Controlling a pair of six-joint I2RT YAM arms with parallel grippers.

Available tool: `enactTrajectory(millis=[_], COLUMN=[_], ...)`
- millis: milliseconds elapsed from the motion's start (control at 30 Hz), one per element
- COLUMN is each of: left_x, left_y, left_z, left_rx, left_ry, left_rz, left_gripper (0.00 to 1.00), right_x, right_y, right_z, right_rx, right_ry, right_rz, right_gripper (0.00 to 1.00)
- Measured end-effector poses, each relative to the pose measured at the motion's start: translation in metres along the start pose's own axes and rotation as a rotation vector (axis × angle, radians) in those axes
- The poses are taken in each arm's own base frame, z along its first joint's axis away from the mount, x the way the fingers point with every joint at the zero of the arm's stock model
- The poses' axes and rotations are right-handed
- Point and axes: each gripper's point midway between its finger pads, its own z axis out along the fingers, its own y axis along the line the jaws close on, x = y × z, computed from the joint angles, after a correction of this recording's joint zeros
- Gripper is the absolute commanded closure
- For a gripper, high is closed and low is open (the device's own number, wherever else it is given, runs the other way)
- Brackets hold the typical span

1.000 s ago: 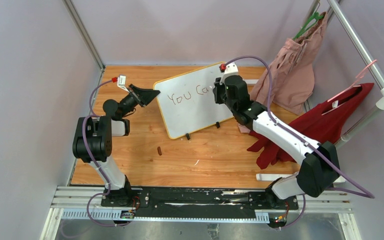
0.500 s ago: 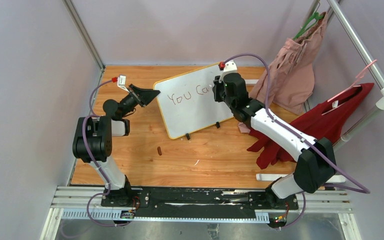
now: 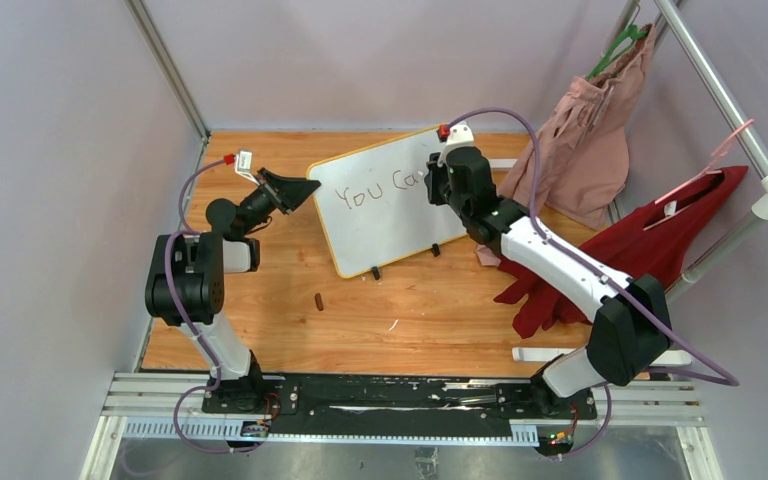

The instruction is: Write a sentence on the whiteboard

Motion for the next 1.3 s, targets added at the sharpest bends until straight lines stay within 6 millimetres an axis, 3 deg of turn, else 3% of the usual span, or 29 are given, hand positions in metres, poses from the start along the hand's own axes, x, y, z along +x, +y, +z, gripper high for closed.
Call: enactTrajectory(millis=[467, 867, 1100, 1300], left_x=[0.0, 0.0, 0.001, 0.0], left_y=[-0.001, -0.001, -0.002, -0.002], left_z=[0.0, 0.001, 0.001, 0.001], left_rx=[0.002, 0.003, 0.004, 0.004], left_ry=[0.0, 0.001, 0.001, 0.001], left_rz=[0.004, 0.003, 0.003, 0.004], left_gripper=[1.0, 1.0, 1.0, 1.0], right_x=[0.013, 0.04, 0.035, 0.019], right_y=[-0.003, -0.008, -0.007, -0.004], right_z=[0.003, 0.002, -0.002, -0.007], right_rx=[0.008, 0.018, 0.016, 0.002], right_ry=[0.025, 0.077, 0.066, 0.035], right_rz=[0.006, 0.004, 0.014, 0.023], right_gripper=[1.0, 1.0, 1.0, 1.0])
